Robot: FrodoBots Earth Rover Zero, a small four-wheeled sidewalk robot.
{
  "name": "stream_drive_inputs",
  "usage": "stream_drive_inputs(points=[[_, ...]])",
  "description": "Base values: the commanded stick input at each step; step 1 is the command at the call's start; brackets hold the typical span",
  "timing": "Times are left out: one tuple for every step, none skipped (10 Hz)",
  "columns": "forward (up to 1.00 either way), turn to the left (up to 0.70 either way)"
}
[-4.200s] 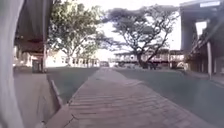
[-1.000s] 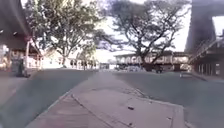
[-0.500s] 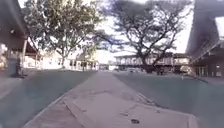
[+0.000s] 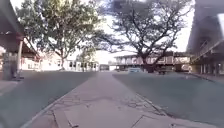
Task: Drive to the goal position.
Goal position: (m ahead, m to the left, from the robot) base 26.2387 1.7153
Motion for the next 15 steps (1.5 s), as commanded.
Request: stream_drive_inputs(points=[[0.7, 0.0], [0.7, 0.0], [0.7, 0.0], [0.7, 0.0], [0.7, 0.0], [0.7, 0.0], [0.7, 0.0], [0.7, 0.0], [0.7, 0.0], [0.7, 0.0], [0.7, 0.0], [0.7, 0.0], [0.7, 0.0], [0.7, 0.19], [0.7, 0.35]])
